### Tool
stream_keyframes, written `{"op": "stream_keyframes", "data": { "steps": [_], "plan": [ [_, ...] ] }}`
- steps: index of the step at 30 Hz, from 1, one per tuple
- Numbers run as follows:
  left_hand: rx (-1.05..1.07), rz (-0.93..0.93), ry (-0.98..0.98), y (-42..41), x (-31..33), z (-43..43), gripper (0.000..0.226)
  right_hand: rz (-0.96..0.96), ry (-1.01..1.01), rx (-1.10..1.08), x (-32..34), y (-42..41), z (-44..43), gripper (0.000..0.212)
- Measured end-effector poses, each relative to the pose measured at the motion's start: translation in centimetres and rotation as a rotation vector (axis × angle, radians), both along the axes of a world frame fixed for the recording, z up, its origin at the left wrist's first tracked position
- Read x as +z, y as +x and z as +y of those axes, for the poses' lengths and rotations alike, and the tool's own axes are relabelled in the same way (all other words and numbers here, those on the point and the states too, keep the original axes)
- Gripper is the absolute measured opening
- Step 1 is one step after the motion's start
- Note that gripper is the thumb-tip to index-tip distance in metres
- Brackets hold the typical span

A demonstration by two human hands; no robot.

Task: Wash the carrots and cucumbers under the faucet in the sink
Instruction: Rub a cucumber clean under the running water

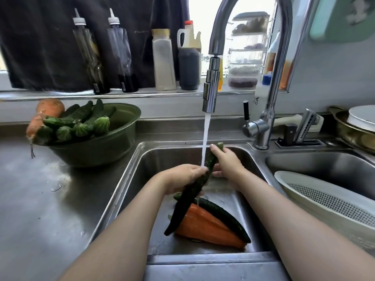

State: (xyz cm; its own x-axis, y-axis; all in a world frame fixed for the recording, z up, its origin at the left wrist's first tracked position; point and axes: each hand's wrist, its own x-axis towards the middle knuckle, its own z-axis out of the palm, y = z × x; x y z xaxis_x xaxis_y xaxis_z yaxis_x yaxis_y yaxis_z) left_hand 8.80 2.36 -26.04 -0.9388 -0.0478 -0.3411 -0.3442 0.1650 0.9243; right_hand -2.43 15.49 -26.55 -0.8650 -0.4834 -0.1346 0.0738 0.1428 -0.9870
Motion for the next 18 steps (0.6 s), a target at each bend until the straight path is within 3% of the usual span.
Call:
{"op": "stream_keyframes", "data": {
  "steps": [6,10,15,18],
  "plan": [
    [-0.055,0.067,0.345,0.4,0.7,0.4,0.026,0.168,0.095,0.274,0.5,2.6,-0.5,0.036],
    [-0.033,0.121,0.274,0.1,0.2,0.4,0.021,0.311,0.150,0.228,1.0,3.4,-0.4,0.035],
    [-0.025,0.133,0.066,0.2,0.5,1.0,0.023,0.158,-0.247,0.195,1.8,2.9,0.1,0.014],
    [-0.080,0.091,0.027,0.4,0.5,1.0,0.025,0.182,-0.267,0.208,2.3,2.8,0.5,0.020]
  ]
}}
